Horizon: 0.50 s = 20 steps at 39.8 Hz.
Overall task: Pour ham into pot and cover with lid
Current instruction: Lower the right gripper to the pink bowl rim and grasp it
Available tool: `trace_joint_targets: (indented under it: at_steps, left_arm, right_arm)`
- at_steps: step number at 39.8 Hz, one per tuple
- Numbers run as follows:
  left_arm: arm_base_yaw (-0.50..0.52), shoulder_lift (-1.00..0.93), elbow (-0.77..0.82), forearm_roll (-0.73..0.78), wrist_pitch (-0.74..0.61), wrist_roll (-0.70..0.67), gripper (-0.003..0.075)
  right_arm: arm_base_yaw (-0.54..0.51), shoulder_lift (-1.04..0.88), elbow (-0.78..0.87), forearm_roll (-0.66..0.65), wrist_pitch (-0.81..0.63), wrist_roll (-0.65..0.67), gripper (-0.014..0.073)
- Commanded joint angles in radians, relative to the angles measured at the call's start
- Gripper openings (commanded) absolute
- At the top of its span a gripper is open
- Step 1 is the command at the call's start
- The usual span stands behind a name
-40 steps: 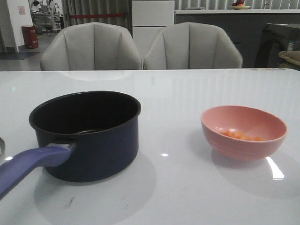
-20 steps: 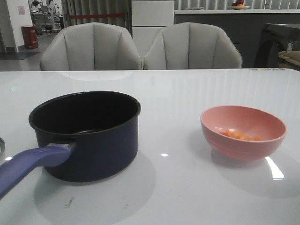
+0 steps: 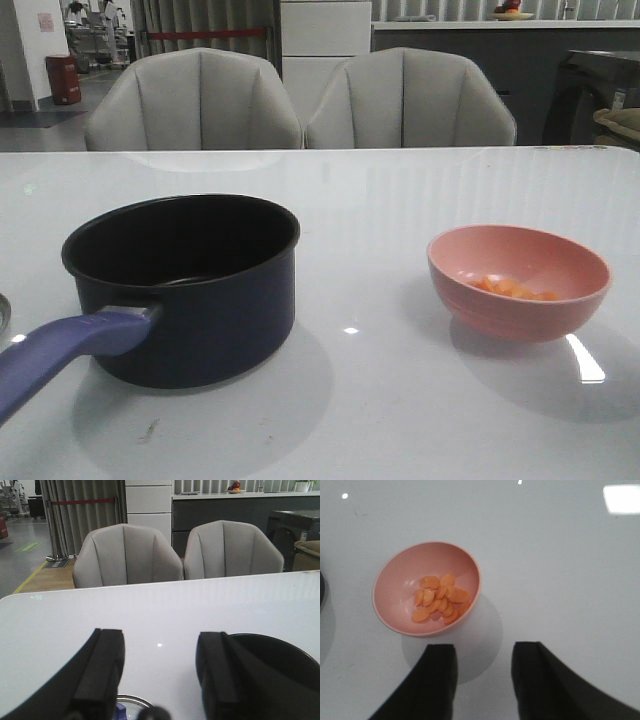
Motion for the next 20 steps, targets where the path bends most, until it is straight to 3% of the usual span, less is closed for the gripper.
trace_joint_targets:
  at_steps: [1, 10, 20]
  left_arm:
    - [-0.007, 0.011, -0.025, -0.003, -0.083, -0.001, 0.0374]
    - [-0.007, 0.011, -0.025, -0.003, -0.081, -0.001, 0.0374]
    - [-0.007, 0.011, -0.025, -0.003, -0.081, -0.001, 0.0374]
  right_arm:
    - [-0.003, 0.126, -0.111, 0.047, 0.008, -0.003, 0.0468]
    - [-0.003, 0.432, -0.287, 0.052, 0.128, -0.005, 0.0470]
    - [-0.003, 0.684, -0.420, 0.052, 0.145, -0.007, 0.0470]
